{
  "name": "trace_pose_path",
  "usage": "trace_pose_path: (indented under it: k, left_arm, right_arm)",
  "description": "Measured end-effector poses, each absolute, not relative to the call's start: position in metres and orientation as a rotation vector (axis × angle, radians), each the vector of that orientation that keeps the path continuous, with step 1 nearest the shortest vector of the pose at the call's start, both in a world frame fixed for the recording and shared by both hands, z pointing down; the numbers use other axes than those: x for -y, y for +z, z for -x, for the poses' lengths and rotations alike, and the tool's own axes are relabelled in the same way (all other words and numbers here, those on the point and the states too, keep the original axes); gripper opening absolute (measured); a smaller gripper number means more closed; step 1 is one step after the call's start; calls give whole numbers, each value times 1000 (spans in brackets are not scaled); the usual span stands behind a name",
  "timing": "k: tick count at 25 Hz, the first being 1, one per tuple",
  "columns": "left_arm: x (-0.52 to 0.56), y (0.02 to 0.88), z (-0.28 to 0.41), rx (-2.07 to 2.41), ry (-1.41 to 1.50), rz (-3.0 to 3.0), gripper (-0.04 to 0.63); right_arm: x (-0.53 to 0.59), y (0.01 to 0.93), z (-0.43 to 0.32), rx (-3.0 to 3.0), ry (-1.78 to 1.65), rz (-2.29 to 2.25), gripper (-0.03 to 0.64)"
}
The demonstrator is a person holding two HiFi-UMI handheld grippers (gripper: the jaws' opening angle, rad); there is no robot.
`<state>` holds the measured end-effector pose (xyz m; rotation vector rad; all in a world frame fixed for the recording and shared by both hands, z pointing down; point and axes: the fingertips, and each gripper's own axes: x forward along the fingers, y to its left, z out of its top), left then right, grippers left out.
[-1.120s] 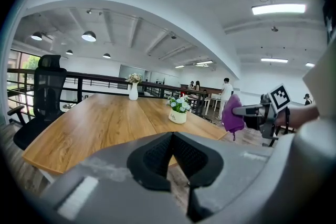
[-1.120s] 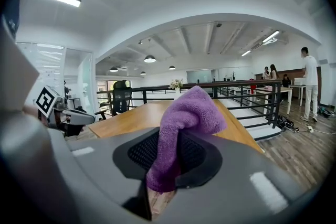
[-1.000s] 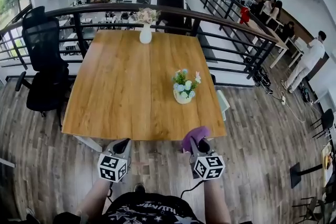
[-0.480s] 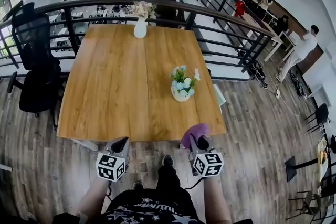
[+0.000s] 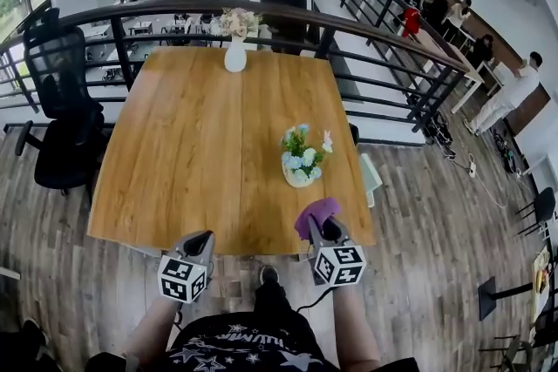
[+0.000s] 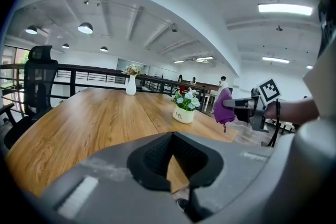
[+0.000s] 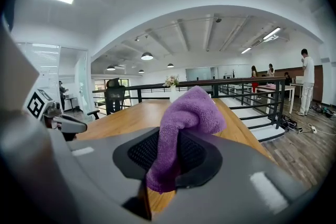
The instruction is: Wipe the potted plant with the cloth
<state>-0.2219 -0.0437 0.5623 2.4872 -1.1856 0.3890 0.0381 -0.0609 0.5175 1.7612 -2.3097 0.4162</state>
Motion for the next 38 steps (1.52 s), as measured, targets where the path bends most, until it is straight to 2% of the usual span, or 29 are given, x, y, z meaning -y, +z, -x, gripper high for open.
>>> trace_pose_path:
  k: [13,26,31,33,35,36,38]
  left_arm:
    - [146,553,121,1176,373,-2511,2]
    - [201,580,51,1054,474,-2484,2]
    - [211,590,23,972,551,-2528,108]
    - [211,596,8,902,589,-2582,198]
    - [210,599,-7,811,616,-2652,343]
    - [209,601,-13,780,638,-2682,386]
    - [211,610,-19,757,707,-2720,412]
  right_arm:
    - [163,511,-162,2273,409,-1776,89]
    - [236,536,-208,2258,449,-1657,89]
    - [252,548,-225,2255,471,-1622,89]
    - [259,554,-232,2256,472,-1602,89]
    - [266,561,-234,2269,486,-1567,89]
    - [268,564,-233,2279,497,-1540,89]
    - [272,574,-230,2292,515,-1475,89]
